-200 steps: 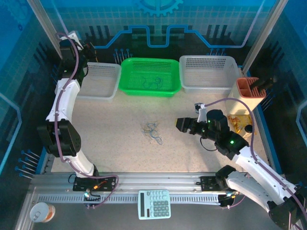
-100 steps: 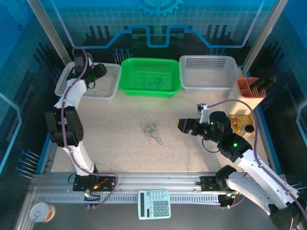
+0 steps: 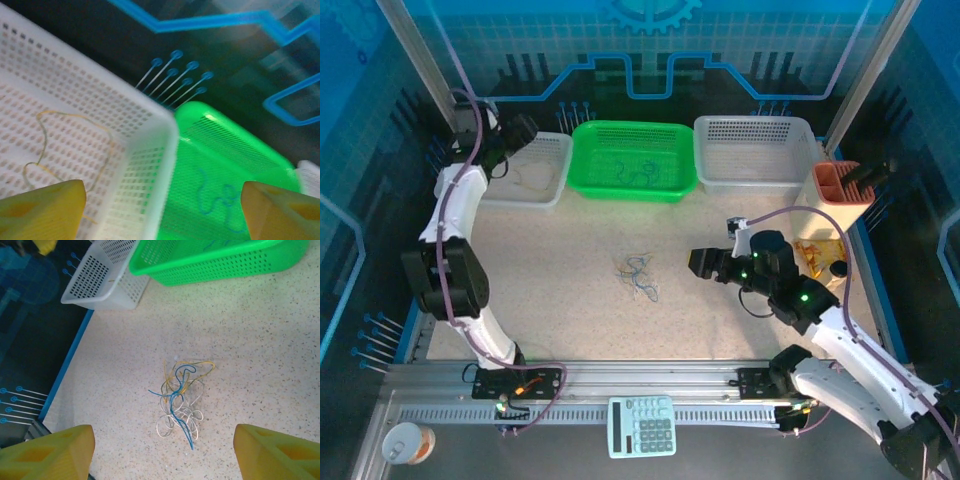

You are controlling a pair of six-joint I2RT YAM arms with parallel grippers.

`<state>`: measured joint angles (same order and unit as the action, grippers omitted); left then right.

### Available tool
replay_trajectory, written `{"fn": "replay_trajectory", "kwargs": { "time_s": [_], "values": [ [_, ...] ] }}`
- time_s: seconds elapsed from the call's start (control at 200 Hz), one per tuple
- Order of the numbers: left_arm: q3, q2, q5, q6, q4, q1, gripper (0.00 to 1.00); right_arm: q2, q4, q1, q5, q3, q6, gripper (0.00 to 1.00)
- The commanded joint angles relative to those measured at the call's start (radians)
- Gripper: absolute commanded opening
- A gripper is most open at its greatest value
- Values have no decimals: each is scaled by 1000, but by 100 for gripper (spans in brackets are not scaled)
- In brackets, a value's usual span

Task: Untangle the cables

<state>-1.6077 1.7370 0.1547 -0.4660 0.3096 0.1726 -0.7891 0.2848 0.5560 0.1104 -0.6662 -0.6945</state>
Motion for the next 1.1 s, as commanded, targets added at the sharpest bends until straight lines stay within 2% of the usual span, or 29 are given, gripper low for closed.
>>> {"fn": "replay_trajectory", "kwargs": {
  "time_s": [0.0, 0.175, 0.355, 0.495, 0.61, 0.75, 0.915, 1.095],
  "values": [
    [72, -120, 109, -125, -99, -13, 83, -33, -23, 14, -24, 23, 23, 74],
    [245, -306, 168, -183, -136, -96, 87, -133, -63, 53, -39, 22, 35, 74],
    [479, -533, 184, -200, -129, -225, 91, -249, -75, 101, -69, -1, 67, 73],
    [698, -700, 135, -221, -134, -318, 99, -347, -108, 129, -74, -20, 80, 71],
    [901, -797, 76, -266, -184, -366, 99, -441, -125, 165, -91, -46, 94, 69],
    [1049, -846, 56, -332, -234, -396, 99, -540, -118, 216, -110, -85, 114, 64],
    [1045, -816, 33, -296, -157, -428, 99, -618, -125, 244, -129, -139, 118, 59],
    [1030, -772, 37, -277, -143, -432, 99, -704, -130, 243, -127, -208, 125, 54]
  ]
}}
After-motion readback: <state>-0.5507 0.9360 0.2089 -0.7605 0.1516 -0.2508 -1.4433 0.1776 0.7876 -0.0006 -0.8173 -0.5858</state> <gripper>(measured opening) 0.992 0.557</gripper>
